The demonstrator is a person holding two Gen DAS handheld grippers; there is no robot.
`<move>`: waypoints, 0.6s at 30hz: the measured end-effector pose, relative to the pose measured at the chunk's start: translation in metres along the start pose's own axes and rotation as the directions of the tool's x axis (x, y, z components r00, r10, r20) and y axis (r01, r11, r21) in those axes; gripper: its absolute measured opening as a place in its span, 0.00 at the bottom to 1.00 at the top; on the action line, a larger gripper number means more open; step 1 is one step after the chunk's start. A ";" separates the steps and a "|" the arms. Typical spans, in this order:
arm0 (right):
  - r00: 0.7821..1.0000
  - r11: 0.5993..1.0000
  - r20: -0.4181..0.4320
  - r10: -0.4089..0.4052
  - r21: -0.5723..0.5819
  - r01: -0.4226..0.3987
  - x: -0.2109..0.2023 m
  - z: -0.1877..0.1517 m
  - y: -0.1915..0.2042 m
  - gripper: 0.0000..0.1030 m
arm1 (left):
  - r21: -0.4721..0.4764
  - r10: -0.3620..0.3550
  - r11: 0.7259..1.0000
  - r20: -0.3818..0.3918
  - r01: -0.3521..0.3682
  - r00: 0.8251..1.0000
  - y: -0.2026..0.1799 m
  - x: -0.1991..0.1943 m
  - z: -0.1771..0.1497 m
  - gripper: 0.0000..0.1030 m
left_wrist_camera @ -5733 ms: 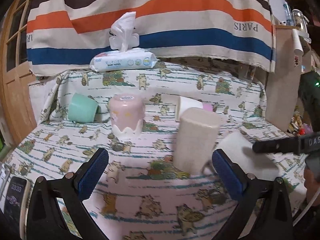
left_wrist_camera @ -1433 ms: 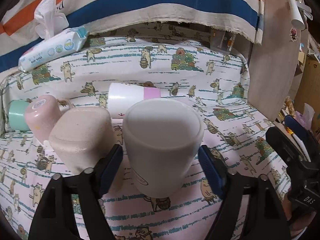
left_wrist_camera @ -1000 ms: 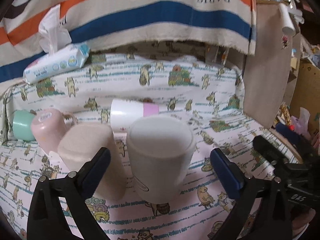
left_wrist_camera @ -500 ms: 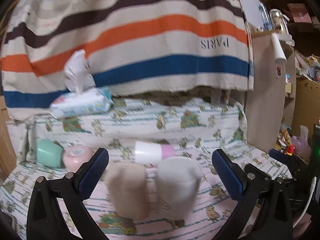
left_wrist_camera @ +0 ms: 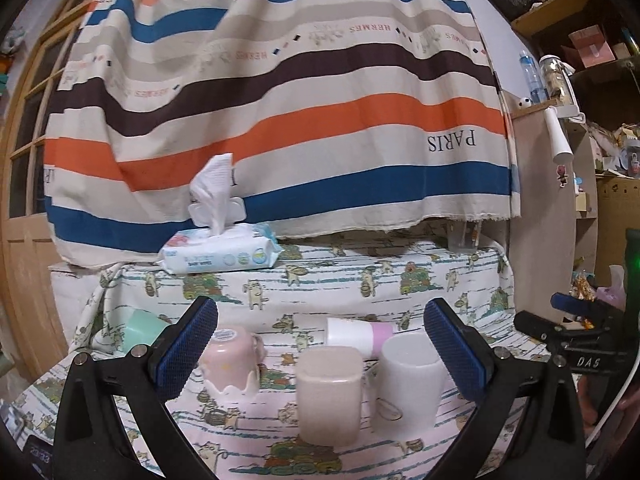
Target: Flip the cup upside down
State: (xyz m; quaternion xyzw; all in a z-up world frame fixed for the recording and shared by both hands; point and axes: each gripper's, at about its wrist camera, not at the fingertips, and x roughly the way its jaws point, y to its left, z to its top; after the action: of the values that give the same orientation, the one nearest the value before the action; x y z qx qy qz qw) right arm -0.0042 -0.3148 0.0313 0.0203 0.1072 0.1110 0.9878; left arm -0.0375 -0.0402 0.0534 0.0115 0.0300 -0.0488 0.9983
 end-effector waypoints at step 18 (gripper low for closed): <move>1.000 1.000 0.025 -0.010 -0.015 0.010 0.003 -0.018 0.018 1.00 | -0.035 0.023 0.999 -0.076 -0.026 0.997 0.016 0.006 -0.046 1.00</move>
State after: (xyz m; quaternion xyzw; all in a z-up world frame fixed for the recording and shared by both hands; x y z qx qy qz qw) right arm -0.0089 -0.2958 0.0141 0.0138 0.0943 0.1067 0.9897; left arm -0.0323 -0.0236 0.0074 -0.0041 0.0685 -0.0354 0.9970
